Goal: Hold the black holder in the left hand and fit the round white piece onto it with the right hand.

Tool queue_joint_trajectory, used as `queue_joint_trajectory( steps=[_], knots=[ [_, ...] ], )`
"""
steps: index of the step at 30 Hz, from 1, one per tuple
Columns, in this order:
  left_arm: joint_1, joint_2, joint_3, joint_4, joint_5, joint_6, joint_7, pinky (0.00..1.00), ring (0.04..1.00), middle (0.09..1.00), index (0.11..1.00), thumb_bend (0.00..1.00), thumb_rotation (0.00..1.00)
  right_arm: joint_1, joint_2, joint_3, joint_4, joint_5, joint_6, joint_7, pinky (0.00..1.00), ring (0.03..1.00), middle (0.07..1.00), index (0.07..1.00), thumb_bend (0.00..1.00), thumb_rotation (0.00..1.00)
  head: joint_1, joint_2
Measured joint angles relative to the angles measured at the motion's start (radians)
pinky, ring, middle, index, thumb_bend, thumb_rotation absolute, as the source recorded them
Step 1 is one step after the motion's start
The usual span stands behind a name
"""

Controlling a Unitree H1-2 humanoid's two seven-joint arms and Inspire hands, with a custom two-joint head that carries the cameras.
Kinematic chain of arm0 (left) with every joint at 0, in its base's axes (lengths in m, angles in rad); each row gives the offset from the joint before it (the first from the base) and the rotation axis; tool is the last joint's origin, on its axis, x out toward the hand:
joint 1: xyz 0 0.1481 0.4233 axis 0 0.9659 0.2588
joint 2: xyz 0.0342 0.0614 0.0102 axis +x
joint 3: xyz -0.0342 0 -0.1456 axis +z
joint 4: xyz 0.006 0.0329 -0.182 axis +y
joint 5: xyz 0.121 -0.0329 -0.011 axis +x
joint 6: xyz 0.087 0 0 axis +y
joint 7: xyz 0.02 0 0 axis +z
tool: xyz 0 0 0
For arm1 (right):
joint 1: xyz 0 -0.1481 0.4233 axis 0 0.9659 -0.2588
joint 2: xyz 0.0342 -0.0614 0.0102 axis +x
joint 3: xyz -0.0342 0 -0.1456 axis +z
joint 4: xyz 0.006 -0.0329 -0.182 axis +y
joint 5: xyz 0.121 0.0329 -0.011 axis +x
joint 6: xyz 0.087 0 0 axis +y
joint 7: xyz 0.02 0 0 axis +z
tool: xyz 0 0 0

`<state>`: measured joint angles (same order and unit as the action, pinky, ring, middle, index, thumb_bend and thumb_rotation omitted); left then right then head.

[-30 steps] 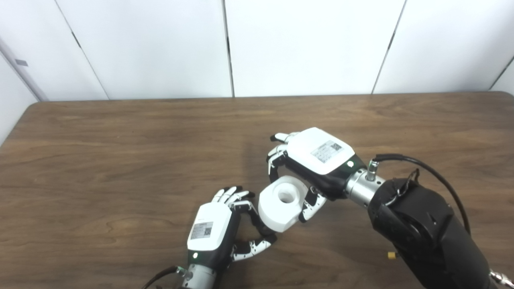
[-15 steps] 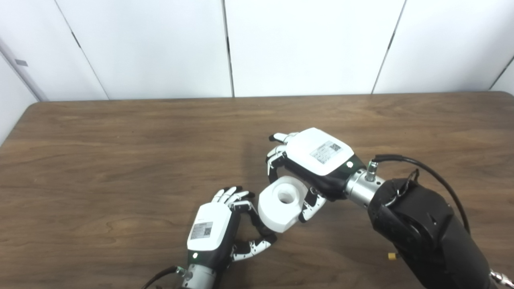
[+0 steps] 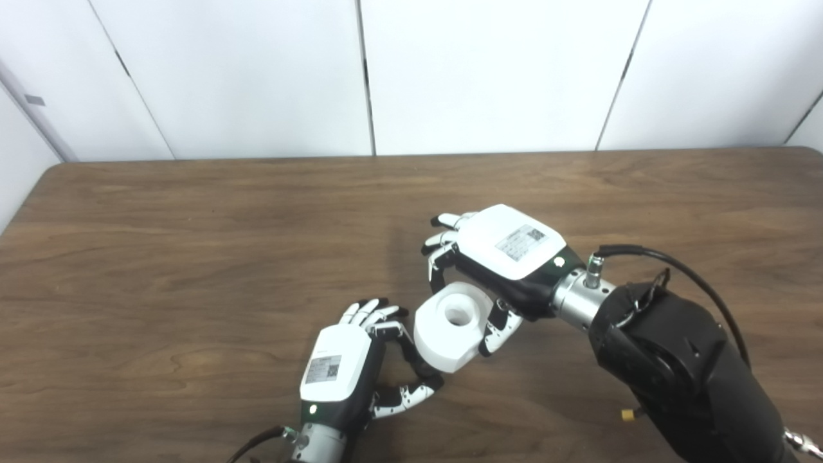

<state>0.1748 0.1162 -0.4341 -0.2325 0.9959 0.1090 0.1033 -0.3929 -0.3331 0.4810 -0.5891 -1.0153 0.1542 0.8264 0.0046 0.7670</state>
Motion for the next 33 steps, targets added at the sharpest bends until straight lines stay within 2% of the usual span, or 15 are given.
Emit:
queue_joint_trajectory(
  steps=[1,3,6,11,17,33],
  knots=[
    [0.0,0.0,0.0,0.0,0.0,0.0,0.0,0.93,0.893,0.8,0.488,0.52,0.05,-0.001,0.0,0.0,0.0,-0.001,0.0,0.002,0.88,0.938,0.826,0.595,0.9,0.15,0.0,0.0],
    [0.0,0.0,0.0,0.0,0.0,0.0,-0.001,0.93,0.895,0.801,0.488,0.52,0.05,0.0,-0.001,-0.001,0.0,-0.003,0.0,0.034,0.89,0.941,0.828,0.607,0.94,0.16,0.0,0.0],
    [-0.002,0.0,-0.001,0.0,0.0,0.0,-0.002,0.93,0.893,0.799,0.488,0.52,0.05,0.026,0.0,0.008,0.014,-0.008,0.002,0.084,0.9,0.949,0.837,0.616,0.97,0.18,0.0,0.0],
    [-0.002,0.0,-0.001,0.0,-0.001,0.0,-0.004,0.93,0.896,0.802,0.488,0.52,0.04,0.022,0.005,0.002,0.014,-0.013,0.0,0.101,0.93,0.986,0.859,0.631,1.0,0.25,0.002,0.002],
    [-0.003,-0.001,-0.001,0.0,-0.001,0.001,-0.006,0.93,0.898,0.804,0.488,0.52,0.05,0.022,0.007,-0.003,0.014,-0.019,-0.004,0.106,0.95,0.999,0.871,0.622,1.0,0.29,0.0,0.0],
    [-0.008,-0.001,-0.001,0.0,0.0,0.002,-0.009,0.93,0.896,0.802,0.488,0.52,0.04,0.021,0.008,-0.016,0.016,-0.011,-0.012,0.111,0.97,1.0,0.874,0.61,1.0,0.29,0.003,0.0]
  ],
)
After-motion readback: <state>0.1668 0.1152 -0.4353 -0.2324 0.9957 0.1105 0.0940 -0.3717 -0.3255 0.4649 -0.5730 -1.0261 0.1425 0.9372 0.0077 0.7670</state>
